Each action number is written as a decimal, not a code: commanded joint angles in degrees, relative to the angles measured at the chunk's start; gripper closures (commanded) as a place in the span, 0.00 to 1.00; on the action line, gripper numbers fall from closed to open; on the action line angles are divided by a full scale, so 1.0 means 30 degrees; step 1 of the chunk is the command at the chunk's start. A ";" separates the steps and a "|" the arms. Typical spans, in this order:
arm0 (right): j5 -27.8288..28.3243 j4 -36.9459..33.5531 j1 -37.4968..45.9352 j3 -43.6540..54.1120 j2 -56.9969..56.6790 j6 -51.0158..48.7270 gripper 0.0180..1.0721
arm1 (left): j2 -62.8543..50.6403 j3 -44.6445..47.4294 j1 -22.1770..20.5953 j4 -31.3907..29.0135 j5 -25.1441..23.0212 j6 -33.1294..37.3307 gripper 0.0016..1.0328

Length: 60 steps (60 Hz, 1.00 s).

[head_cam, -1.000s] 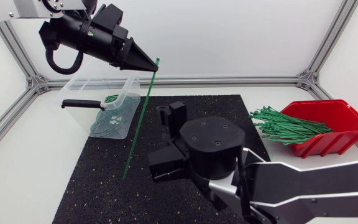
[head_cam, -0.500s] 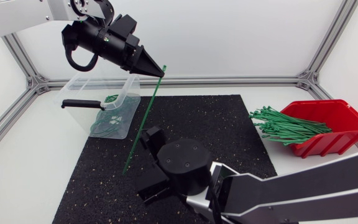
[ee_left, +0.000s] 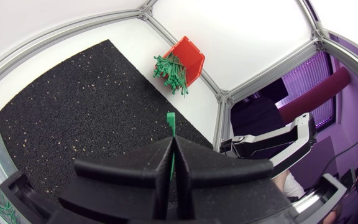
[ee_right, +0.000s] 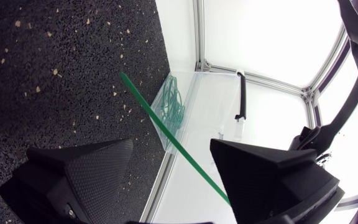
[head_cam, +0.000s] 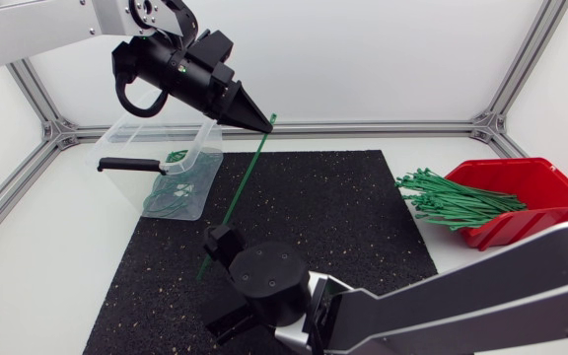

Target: Take a green cable tie from the red box, thread the tail through the head to close it, then place it in the transparent bin on the left.

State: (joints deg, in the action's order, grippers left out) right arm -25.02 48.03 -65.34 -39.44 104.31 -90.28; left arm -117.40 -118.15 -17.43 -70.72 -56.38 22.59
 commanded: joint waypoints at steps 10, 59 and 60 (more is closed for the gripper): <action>0.0428 0.1128 -0.0427 -0.0183 0.0444 -0.0639 0.44 | -0.0533 -0.0432 0.0010 -0.0480 -0.0191 0.0732 0.97; 0.2127 0.2681 0.0335 0.1223 0.0561 -0.1225 0.57 | -0.0064 0.0388 0.0332 -0.0275 -0.0045 0.0937 0.97; 0.2157 0.2681 0.0394 0.1194 0.0591 -0.1254 0.57 | -0.0064 0.0447 0.0332 -0.0246 -0.0045 0.0937 0.97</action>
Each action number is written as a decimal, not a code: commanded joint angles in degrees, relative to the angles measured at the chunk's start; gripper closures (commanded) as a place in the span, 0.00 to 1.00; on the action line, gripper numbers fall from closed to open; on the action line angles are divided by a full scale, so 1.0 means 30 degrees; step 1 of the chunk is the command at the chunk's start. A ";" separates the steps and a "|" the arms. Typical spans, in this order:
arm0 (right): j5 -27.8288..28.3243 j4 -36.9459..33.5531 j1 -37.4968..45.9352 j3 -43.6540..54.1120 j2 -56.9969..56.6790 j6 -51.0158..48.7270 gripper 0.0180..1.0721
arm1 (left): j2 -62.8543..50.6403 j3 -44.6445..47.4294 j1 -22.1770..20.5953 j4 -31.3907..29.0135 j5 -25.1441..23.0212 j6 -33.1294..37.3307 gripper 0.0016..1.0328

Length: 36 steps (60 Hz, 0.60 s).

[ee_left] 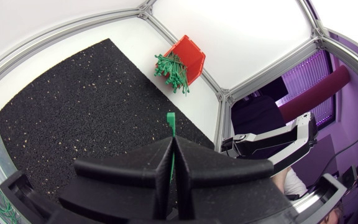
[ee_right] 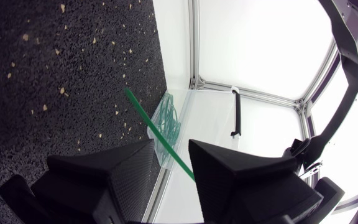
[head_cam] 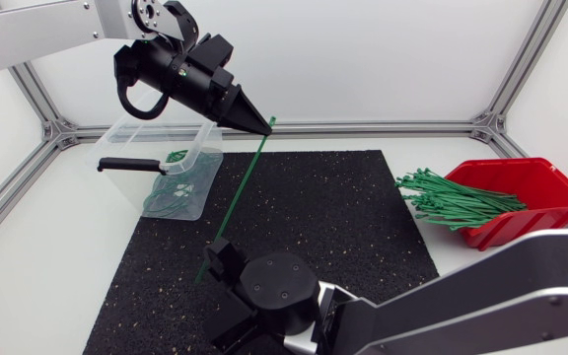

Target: Take a green cable tie from the red box, thread the tail through the head to close it, then place it in the transparent bin on the left.

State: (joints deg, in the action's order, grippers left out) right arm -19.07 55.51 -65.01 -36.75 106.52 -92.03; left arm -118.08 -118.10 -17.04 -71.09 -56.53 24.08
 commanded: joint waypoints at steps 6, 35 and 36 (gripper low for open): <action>0.0351 0.0190 0.0460 0.0151 0.0060 -0.0818 0.57 | 0.0220 0.0667 0.0142 -0.0093 0.0006 0.0471 0.97; 0.0263 0.0512 -0.0126 -0.1050 0.1525 -0.0730 0.59 | 0.0161 0.0755 -0.0180 0.0171 0.0006 0.0412 0.97; 0.0204 0.0512 -0.0184 -0.1050 0.1525 -0.0730 0.60 | 0.0132 0.0755 -0.0122 0.0200 0.0006 0.0412 0.97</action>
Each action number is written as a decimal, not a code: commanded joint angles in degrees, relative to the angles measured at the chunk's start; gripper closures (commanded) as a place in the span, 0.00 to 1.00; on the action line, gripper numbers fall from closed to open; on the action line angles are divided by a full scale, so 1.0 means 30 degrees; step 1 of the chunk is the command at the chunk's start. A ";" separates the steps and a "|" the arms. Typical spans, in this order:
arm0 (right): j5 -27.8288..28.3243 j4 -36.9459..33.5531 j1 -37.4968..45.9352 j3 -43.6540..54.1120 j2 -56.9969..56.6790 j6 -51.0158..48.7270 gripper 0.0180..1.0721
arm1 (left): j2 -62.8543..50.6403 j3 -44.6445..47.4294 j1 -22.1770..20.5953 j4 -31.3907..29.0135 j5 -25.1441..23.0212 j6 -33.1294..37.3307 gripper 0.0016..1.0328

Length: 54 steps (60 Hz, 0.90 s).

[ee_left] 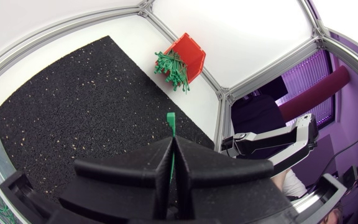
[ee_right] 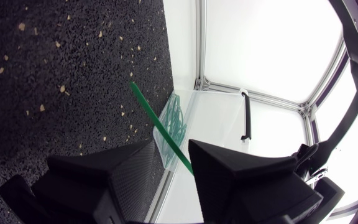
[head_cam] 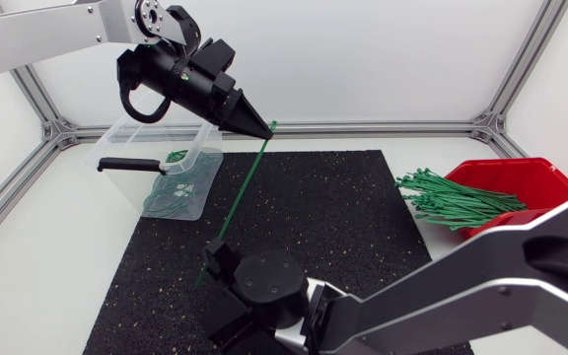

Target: Take a green cable tie from the red box, thread the tail through the head to close it, then place it in the transparent bin on the left.

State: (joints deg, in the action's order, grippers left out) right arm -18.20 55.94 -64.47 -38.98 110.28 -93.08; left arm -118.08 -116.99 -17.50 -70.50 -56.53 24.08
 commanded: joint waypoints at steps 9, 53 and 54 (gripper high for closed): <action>-0.0204 0.0395 -0.0425 -0.0424 0.0242 -0.0380 0.63 | 0.0103 0.0442 0.0119 0.0004 0.0006 0.0442 0.97; -0.0439 0.0571 -0.0425 -0.1069 0.1180 -0.0292 0.70 | 0.0103 0.0500 -0.0057 0.0062 0.0006 0.0412 0.97; -0.0439 0.0571 -0.0425 -0.1069 0.1150 -0.0292 0.70 | 0.0074 0.0500 -0.0057 0.0062 0.0006 0.0412 0.97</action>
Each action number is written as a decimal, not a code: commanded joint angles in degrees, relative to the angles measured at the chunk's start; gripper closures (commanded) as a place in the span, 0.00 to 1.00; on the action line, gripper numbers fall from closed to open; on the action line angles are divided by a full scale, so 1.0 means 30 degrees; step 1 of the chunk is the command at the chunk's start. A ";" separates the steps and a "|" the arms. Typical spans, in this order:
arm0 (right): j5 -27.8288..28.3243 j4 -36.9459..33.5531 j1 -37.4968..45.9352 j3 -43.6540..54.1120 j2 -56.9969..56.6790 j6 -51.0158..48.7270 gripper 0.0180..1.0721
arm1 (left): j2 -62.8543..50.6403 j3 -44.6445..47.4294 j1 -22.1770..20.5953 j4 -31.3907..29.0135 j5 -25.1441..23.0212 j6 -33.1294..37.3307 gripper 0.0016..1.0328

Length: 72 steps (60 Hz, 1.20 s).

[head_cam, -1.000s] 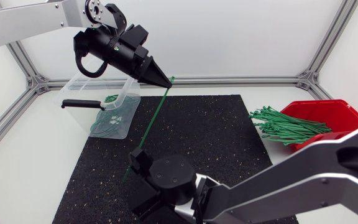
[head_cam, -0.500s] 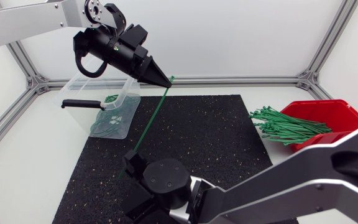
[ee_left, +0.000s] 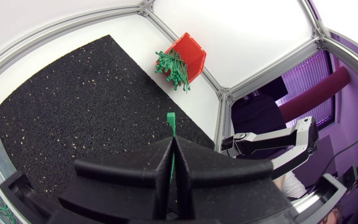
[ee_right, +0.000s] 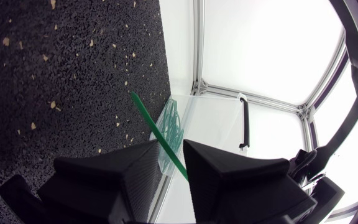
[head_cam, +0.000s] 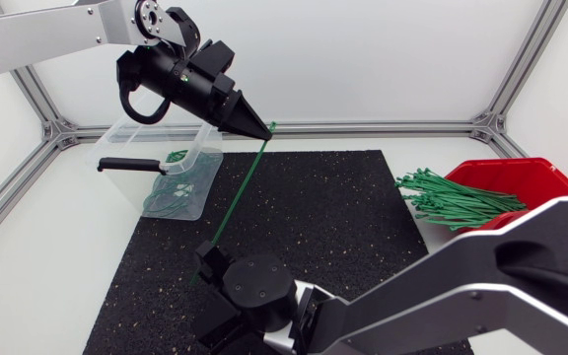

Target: Take a green cable tie from the red box, thread the tail through the head to close it, then place it in the transparent bin on the left.

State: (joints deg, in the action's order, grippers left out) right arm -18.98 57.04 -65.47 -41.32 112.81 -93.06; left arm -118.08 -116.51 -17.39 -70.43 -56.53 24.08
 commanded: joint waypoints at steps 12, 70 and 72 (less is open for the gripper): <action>-0.0176 0.0207 -0.0354 0.0063 0.0012 -0.0300 0.70 | 0.0074 0.0281 -0.0093 0.0070 0.0006 0.0354 0.97; -0.0704 0.0324 -0.0705 0.0678 -0.0486 0.0052 0.60 | -0.0102 0.0135 -0.0327 0.0246 0.0358 0.0032 0.97; -0.0733 0.0295 -0.0705 0.0649 -0.0339 -0.0124 0.61 | -0.0102 0.0135 -0.0327 0.0246 0.0358 0.0032 0.97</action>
State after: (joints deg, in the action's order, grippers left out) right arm -20.82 57.25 -67.05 -39.94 111.42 -93.03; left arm -118.08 -116.51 -17.96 -69.56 -55.42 24.03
